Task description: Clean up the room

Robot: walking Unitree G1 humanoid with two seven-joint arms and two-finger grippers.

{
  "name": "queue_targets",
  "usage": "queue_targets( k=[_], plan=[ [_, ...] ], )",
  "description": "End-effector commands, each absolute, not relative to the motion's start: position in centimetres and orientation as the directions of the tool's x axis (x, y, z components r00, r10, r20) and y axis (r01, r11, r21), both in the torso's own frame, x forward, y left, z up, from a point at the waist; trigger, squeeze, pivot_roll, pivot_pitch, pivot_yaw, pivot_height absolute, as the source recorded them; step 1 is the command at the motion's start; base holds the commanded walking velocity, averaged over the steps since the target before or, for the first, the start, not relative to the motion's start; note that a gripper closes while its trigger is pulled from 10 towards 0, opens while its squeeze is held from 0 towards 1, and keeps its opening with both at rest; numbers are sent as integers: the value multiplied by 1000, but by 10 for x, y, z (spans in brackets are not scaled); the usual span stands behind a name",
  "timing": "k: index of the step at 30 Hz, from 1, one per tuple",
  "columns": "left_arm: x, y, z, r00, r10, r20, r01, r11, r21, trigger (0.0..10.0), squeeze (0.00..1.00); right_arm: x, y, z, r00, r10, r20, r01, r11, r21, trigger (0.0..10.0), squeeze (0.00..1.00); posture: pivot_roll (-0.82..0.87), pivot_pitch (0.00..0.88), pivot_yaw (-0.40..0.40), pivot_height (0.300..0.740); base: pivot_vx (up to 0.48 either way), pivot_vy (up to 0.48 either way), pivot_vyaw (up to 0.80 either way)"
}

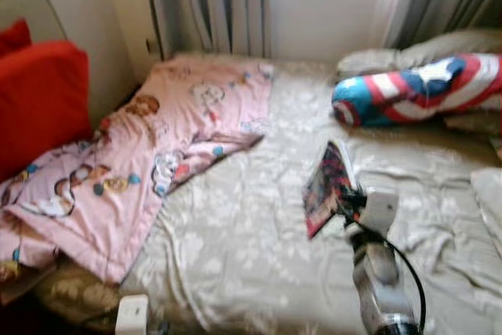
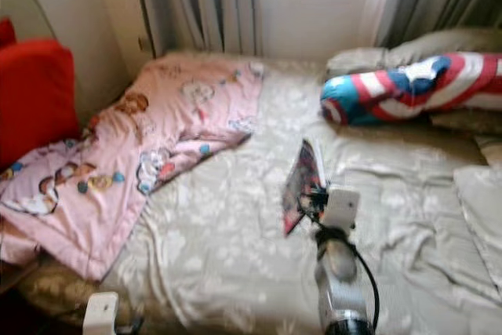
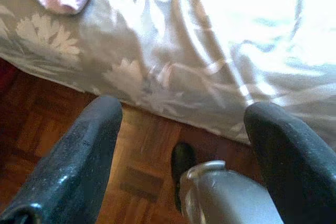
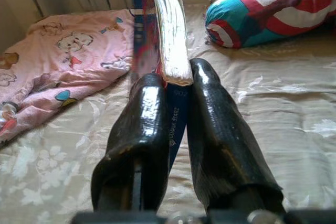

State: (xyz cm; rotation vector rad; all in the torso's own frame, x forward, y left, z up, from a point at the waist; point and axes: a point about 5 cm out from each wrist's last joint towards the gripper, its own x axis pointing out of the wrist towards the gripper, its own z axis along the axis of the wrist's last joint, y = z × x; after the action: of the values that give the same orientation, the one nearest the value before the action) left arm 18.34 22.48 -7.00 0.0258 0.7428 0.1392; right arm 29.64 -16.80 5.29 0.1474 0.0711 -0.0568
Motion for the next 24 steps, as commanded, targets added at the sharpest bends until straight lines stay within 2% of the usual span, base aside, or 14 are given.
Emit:
queue_targets(
  k=[1,8,12,24],
  plan=[
    [175,221,-75,707,126,-696,-107,992,71,10000,0,299,-174,62,997,-75,-31,79,986,144,10000,0,23,0,-24,740,0,-304,0],
    [175,220,-76,707,125,-696,-108,992,68,10000,0,299,-175,61,996,-81,-39,86,985,150,10000,0,22,0,-26,740,0,-305,0],
    [175,220,-76,707,126,-695,-111,992,67,10000,0,299,-175,59,996,-79,-51,85,985,148,10000,0,23,2,-26,740,0,-307,-720],
    [174,221,-75,710,128,-692,-113,991,68,10000,0,298,-172,58,996,-73,-49,80,986,146,10000,0,24,5,-25,740,0,-303,0]
  ],
)
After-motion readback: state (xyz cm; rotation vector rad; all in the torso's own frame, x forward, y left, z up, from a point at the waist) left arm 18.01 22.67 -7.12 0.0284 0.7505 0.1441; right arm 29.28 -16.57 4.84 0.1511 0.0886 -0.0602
